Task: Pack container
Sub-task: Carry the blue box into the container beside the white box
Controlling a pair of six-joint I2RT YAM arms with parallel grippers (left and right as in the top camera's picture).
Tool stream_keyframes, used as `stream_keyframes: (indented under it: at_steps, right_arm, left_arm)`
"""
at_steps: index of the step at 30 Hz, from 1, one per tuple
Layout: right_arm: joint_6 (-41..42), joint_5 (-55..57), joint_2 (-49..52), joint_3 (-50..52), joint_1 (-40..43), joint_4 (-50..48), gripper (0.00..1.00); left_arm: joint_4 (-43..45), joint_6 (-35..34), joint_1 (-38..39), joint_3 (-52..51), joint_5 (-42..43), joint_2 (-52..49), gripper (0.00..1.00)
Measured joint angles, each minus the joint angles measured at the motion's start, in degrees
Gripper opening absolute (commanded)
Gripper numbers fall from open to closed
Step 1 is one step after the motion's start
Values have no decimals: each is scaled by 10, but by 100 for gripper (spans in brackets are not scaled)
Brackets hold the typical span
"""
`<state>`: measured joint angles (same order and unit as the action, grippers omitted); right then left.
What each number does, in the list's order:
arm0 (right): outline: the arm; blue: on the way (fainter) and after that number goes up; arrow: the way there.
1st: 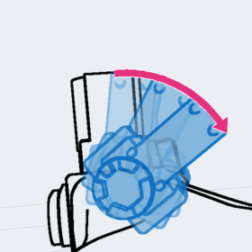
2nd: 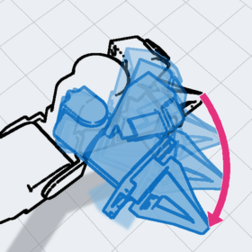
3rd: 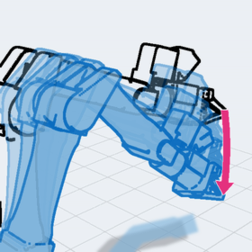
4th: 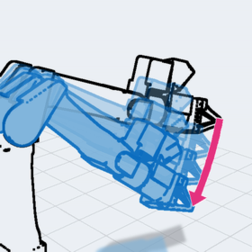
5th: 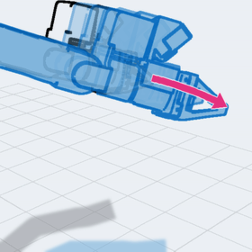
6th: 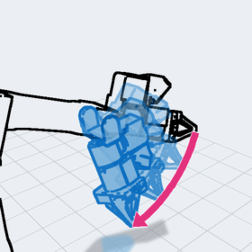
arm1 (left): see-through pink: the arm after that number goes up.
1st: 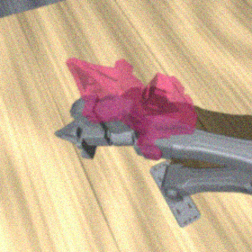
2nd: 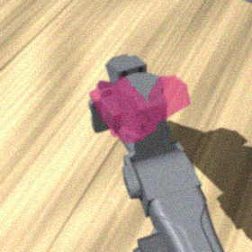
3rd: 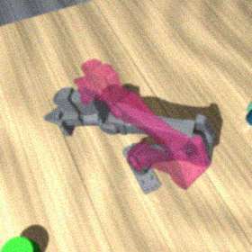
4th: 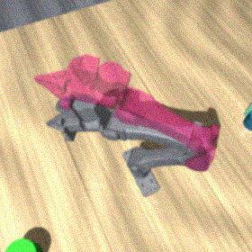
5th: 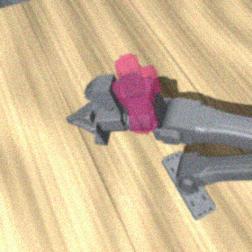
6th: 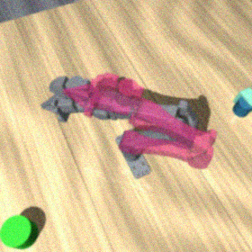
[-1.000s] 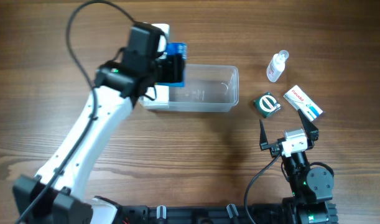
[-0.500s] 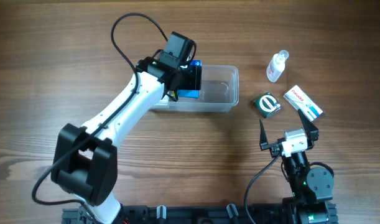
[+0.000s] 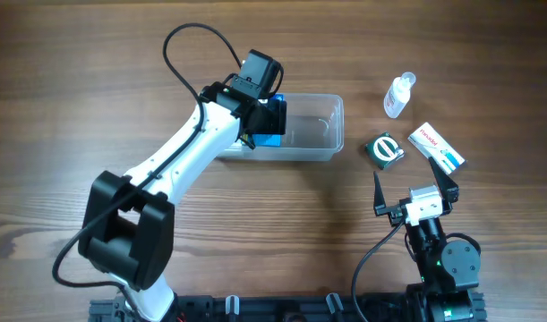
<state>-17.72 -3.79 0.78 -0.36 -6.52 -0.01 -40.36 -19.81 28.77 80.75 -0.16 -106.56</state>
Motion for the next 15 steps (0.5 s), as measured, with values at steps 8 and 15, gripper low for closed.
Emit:
stream_keyframes:
  at_steps: [8, 15]
  right_arm:
    - [0, 0, 0, 0, 0, 0, 100]
    - [0, 0, 0, 0, 0, 0, 100]
  left_arm:
    - [-3, -25, 0, 0, 0, -24, 73]
    - [-3, -37, 0, 0, -10, -41, 74]
